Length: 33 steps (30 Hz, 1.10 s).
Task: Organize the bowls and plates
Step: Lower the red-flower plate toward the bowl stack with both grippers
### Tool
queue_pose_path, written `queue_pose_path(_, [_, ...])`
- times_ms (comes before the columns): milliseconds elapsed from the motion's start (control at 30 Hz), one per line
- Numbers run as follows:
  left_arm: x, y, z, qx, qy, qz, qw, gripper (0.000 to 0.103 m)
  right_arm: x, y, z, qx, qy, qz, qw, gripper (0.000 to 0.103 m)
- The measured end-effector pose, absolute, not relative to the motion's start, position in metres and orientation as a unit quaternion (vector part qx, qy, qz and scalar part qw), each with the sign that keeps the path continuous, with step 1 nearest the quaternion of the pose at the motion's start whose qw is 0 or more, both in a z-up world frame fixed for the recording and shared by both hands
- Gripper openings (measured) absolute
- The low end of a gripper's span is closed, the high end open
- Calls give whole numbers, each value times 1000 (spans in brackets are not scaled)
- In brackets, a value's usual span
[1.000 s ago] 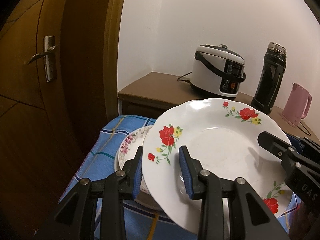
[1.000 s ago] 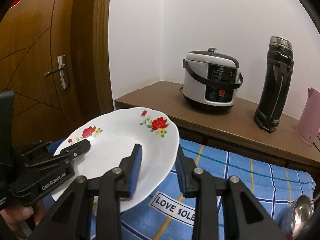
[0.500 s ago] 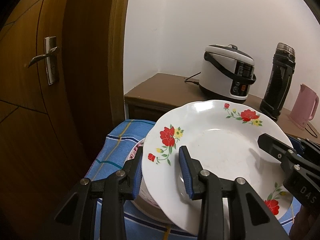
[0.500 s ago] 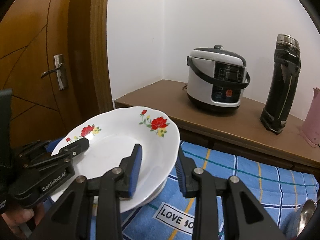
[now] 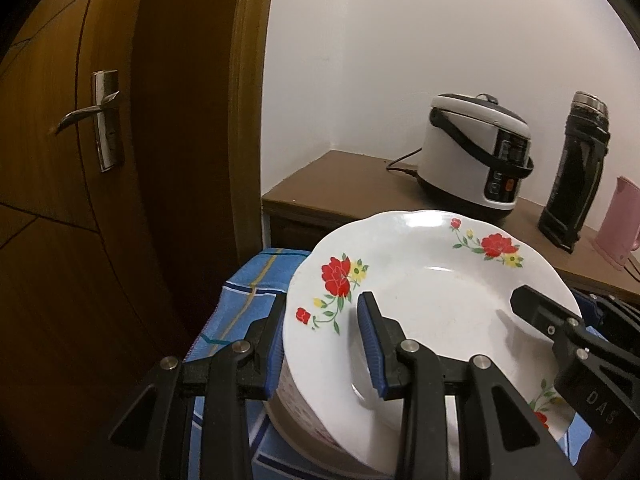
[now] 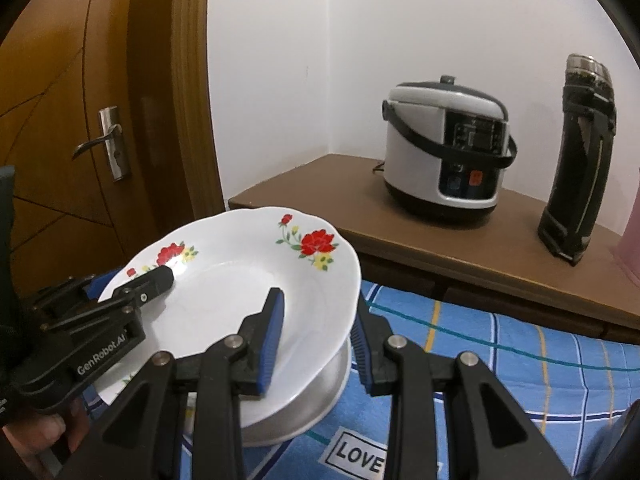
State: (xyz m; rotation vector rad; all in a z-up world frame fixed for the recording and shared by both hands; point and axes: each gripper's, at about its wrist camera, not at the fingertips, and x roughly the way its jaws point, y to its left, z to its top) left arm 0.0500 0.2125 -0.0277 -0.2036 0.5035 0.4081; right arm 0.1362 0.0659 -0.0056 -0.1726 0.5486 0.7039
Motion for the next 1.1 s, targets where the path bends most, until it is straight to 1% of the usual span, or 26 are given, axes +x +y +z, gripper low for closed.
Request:
queue_pose_path(533, [67, 227, -52, -113, 261, 215, 934, 37, 151, 83, -26, -91, 291, 336, 891, 33])
queue_pose_path(1100, [72, 230, -57, -111, 262, 224, 932, 37, 157, 91, -41, -95, 313, 331, 885, 33])
